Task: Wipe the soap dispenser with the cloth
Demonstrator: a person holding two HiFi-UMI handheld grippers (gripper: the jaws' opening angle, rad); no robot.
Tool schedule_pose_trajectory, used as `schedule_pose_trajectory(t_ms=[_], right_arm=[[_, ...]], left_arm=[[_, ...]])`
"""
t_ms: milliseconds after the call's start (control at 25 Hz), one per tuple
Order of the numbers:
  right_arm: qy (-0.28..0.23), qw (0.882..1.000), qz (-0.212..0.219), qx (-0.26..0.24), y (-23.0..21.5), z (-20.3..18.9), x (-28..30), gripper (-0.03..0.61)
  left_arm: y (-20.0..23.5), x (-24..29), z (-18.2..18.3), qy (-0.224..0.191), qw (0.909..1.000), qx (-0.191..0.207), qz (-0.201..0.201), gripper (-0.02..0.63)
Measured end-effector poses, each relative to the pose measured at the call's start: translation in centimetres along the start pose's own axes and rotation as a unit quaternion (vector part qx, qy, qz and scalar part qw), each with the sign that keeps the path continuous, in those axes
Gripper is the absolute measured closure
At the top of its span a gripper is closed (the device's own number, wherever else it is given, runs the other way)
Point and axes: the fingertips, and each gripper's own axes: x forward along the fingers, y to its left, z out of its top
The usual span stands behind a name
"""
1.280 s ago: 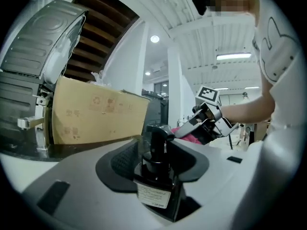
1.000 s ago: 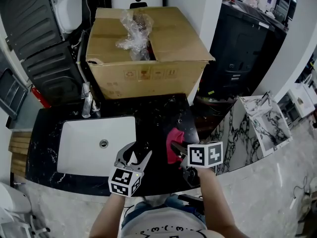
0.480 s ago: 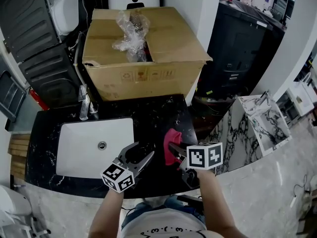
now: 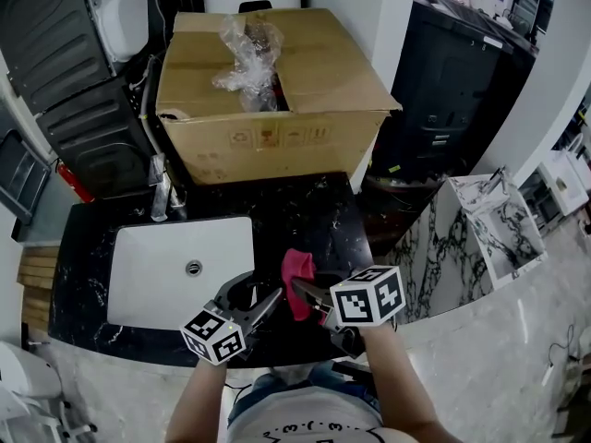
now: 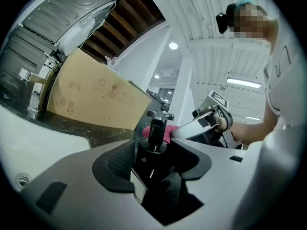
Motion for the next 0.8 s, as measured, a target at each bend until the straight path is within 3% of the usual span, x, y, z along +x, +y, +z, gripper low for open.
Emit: schedule_pose_trajectory(t_ms=[200,400,480,560,640,720,800], right_arm=[[0.034,0.998,-0.04,-0.036,-0.4,-1.0,0.9,0.529],[0.03,0.999,-0.038,-0.024,-0.5,-0.9,0.8,0.529],[0.028,0.999,-0.04,-0.022,-0.5,-0.9,0.7,0.529],[0.025,0.999,-0.042,-0.019,-0.6,-0.8,0.6,0.529],[0.016,0.999,-0.043,-0.012,-0.7,-0.5,0.3,0.529],[0.006,0.999,-0.039,-0.003,-0.6,-0.2,0.1,0.529],[-0.008,1.0,-0.02,0.008,0.0,0.3,0.1,0.529]], left_arm=[[0.1,-0.2,1.4,-0.017,0.9993,0.013,0.031,0.374],[-1.1,0.7,2.4,0.025,0.9867,0.153,0.051,0.395],[-1.6,1.0,2.3,0.043,0.9817,0.178,0.052,0.506],[-1.2,0.8,2.4,0.03,0.9871,0.147,0.056,0.506],[0.1,-0.2,3.1,-0.013,0.9946,0.082,0.063,0.506],[1.7,-1.5,3.7,-0.057,0.996,0.015,0.067,0.506],[2.8,-2.5,3.9,-0.079,0.9943,-0.026,0.068,0.506]])
